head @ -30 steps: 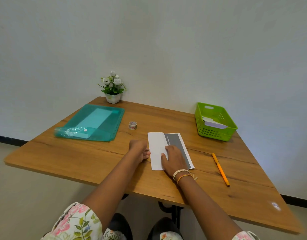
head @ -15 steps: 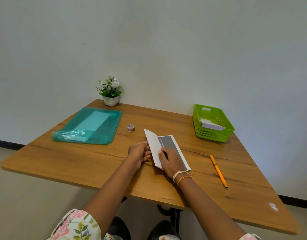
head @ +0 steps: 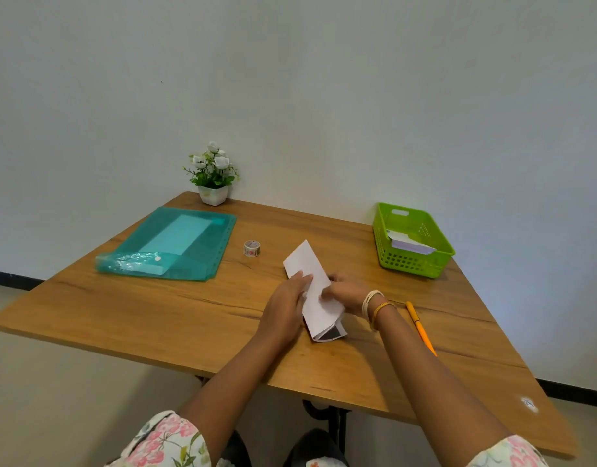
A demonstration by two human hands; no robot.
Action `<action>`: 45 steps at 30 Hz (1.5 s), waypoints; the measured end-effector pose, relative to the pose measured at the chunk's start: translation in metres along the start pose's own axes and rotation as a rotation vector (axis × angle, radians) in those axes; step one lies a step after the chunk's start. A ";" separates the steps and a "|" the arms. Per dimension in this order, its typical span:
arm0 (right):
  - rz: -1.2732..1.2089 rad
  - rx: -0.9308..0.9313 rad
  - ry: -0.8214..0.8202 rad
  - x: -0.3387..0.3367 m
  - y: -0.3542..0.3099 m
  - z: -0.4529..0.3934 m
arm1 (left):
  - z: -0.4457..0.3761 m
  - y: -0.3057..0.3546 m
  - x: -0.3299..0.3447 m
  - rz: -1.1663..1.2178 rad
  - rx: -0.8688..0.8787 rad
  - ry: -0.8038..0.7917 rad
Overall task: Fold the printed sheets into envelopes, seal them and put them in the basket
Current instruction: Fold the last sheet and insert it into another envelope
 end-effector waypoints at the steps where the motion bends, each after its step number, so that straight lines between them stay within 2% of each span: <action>1: 0.070 0.013 0.004 -0.005 0.003 0.000 | 0.000 0.000 0.002 -0.050 0.015 -0.019; 8: 0.378 0.076 -0.041 -0.019 0.018 -0.008 | 0.002 -0.001 0.006 -0.288 0.044 -0.072; 11: 0.532 0.043 0.007 -0.017 0.020 -0.011 | 0.003 -0.003 0.009 -0.365 0.025 -0.094; 14: 0.652 0.045 0.104 -0.010 0.027 -0.021 | 0.004 -0.004 0.011 -0.460 0.068 -0.113; 19: 0.907 0.045 0.285 0.006 0.032 -0.026 | 0.006 0.006 0.006 -0.532 0.186 0.017; 22: 1.005 -0.036 0.447 0.024 0.039 -0.027 | 0.006 0.003 0.009 -0.535 0.189 0.015; 25: 0.975 -0.130 0.591 0.038 0.042 -0.028 | 0.003 -0.003 0.011 -0.476 0.092 -0.105; 29: 0.736 -0.266 0.830 0.042 0.043 -0.024 | 0.000 -0.004 0.012 -0.539 -0.023 -0.227; 33: 0.602 -0.410 0.861 0.044 0.039 -0.015 | -0.002 -0.005 0.012 -0.581 -0.032 -0.198; 35: 0.616 -0.412 0.858 0.044 0.039 -0.016 | -0.004 -0.005 0.012 -0.600 -0.010 -0.188; 38: 0.783 -0.230 0.834 0.045 0.045 -0.026 | -0.008 -0.004 0.010 -0.599 0.009 -0.161; 41: 0.801 -0.030 0.739 0.042 0.049 -0.030 | -0.010 -0.004 0.009 -0.600 -0.012 -0.176; 45: 0.817 -0.039 0.658 0.039 0.047 -0.035 | -0.007 -0.005 0.011 -0.605 -0.034 -0.214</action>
Point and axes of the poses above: each hand's wrist, its own z-axis away from the middle knuckle, its own x-axis out of the palm, y = z × x, the point moved 2 cm from there along -z, towards the middle knuckle, and after that the axes turned 15 degrees about z, right-handed, at the moved point
